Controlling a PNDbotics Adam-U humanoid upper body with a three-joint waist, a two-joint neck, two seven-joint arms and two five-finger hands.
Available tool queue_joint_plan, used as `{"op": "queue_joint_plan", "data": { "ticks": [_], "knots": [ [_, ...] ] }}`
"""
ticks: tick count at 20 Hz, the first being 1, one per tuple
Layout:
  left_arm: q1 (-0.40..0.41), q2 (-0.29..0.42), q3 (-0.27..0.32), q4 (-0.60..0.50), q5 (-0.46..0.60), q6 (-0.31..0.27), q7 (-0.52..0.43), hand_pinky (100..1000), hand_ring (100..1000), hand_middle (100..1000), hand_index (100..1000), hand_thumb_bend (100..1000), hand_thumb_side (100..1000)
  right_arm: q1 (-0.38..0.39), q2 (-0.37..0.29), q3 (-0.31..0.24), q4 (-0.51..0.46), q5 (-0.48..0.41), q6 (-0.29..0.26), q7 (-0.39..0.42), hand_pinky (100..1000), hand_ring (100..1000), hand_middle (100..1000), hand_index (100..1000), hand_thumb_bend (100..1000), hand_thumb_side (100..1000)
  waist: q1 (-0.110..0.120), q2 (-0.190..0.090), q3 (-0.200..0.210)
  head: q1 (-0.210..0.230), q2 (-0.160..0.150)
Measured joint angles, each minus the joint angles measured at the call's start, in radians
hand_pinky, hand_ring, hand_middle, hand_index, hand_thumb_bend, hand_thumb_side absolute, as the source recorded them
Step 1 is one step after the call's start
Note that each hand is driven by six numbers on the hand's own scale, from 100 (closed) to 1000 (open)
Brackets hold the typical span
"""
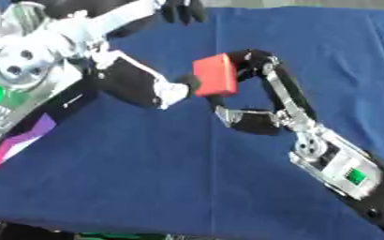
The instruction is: Pick up the objects with one hand, pass them to the other hand, and then place them into the box on the other side of the table.
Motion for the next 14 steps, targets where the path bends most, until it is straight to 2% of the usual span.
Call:
{"op": "queue_joint_plan", "data": {
  "ticks": [10, 14],
  "knots": [
    [0.008, -0.031, -0.016, 0.052, -0.019, -0.041, -0.006, 882, 784, 734, 825, 478, 401, -0.017, 0.0, 0.003, 0.0, 0.023, 0.019, -0.014, 615, 689, 468, 467, 100, 100, 0.002, 0.012, -0.001, 0.004, 0.0],
    [0.01, -0.036, -0.022, 0.063, -0.041, -0.056, -0.005, 871, 784, 734, 826, 488, 377, -0.021, 0.0, 0.003, 0.0, 0.026, 0.042, -0.033, 605, 683, 467, 466, 100, 100, 0.002, 0.013, 0.0, 0.007, 0.0]
  ]
}}
